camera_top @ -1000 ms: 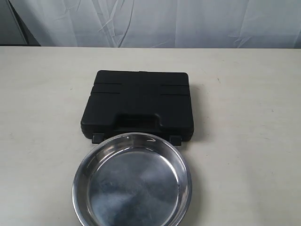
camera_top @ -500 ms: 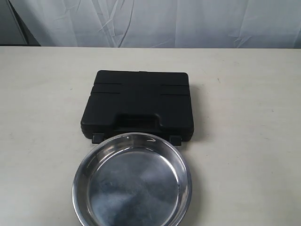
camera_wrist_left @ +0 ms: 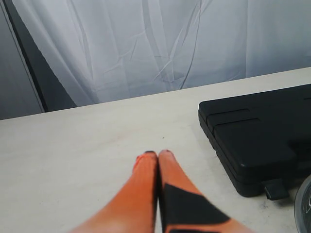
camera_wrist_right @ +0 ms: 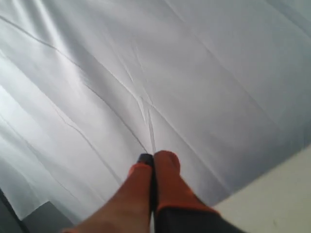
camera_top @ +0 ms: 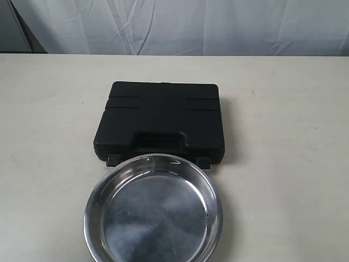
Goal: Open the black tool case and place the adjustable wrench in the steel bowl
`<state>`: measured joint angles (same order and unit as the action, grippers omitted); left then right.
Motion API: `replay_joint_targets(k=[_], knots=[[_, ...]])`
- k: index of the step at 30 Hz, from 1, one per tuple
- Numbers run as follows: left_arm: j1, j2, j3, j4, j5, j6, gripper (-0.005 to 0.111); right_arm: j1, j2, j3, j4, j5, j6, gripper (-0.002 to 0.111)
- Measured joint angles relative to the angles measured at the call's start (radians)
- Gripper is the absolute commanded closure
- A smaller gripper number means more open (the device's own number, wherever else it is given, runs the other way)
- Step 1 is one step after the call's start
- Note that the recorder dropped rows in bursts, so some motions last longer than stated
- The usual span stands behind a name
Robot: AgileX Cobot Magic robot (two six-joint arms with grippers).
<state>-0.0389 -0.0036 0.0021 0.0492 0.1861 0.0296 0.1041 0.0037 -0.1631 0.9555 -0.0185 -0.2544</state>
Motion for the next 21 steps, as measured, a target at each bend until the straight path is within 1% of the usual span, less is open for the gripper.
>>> replay_joint_targets(k=[2,5,8,11,16,18,21], knots=[[0.0,0.0,0.0,0.0,0.0,0.0,0.106,0.0,0.019,-0.062,-0.098,-0.002,-0.006,0.109],[0.0,0.0,0.0,0.0,0.0,0.0,0.106,0.0,0.113,-0.16,-0.161,-0.01,-0.011,0.109],[0.0,0.0,0.0,0.0,0.0,0.0,0.106,0.0,0.272,-0.275,-0.221,0.075,-0.044,0.109],[0.0,0.0,0.0,0.0,0.0,0.0,0.106,0.0,0.502,-0.427,-0.265,0.239,-0.131,0.109],[0.0,0.0,0.0,0.0,0.0,0.0,0.106,0.008,0.92,-0.744,-0.277,0.587,-0.286,0.109],[0.0,0.0,0.0,0.0,0.0,0.0,0.106,0.045,1.071,-0.85,-0.284,0.686,-0.325,0.109],[0.0,0.0,0.0,0.0,0.0,0.0,0.106,0.152,1.261,-0.978,-0.337,0.761,-0.348,0.109]])
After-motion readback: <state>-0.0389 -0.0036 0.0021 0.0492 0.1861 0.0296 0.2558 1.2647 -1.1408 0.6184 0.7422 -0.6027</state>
